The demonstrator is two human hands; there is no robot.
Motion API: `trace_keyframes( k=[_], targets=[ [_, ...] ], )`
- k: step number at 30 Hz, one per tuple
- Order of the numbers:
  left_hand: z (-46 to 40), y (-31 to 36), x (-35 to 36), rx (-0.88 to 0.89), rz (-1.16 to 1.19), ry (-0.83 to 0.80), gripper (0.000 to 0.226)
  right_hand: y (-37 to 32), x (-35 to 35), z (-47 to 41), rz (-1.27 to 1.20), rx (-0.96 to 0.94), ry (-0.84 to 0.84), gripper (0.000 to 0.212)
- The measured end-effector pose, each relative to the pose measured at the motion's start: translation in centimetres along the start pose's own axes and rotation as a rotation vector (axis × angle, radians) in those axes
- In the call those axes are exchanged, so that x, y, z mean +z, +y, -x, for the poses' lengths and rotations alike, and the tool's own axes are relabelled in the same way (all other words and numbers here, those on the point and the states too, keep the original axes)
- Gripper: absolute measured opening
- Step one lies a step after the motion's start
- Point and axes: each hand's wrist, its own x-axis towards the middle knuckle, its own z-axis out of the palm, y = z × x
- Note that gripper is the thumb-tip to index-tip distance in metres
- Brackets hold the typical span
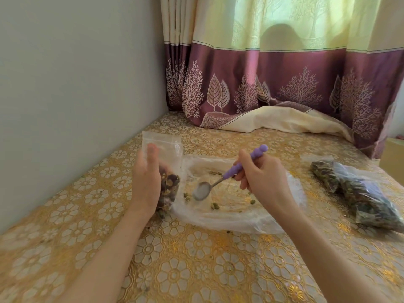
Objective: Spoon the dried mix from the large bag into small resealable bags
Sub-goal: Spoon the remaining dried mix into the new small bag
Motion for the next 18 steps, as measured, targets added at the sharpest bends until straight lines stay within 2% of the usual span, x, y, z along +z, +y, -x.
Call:
trace_keyframes(
  k=[3,7,12,18],
  targets=[
    [-0.1,-0.3,0.1,0.022,-0.033,0.018,0.037,0.1,0.1,0.0,0.012,0.027,-0.035,0.056],
    [-0.1,-0.8,0.1,0.023,-0.049,-0.001,0.06,0.3,0.5,0.1,-0.049,0.072,-0.045,0.051],
    [0.0,-0.4,0.2,0.024,-0.05,-0.016,0.033,1.0,1.6,0.5,-0.194,0.163,-0.035,0.057],
    [0.0,-0.4,0.1,0.032,-0.058,-0.012,0.027,1.5,2.1,0.5,-0.303,0.324,-0.097,0.044]
  ],
)
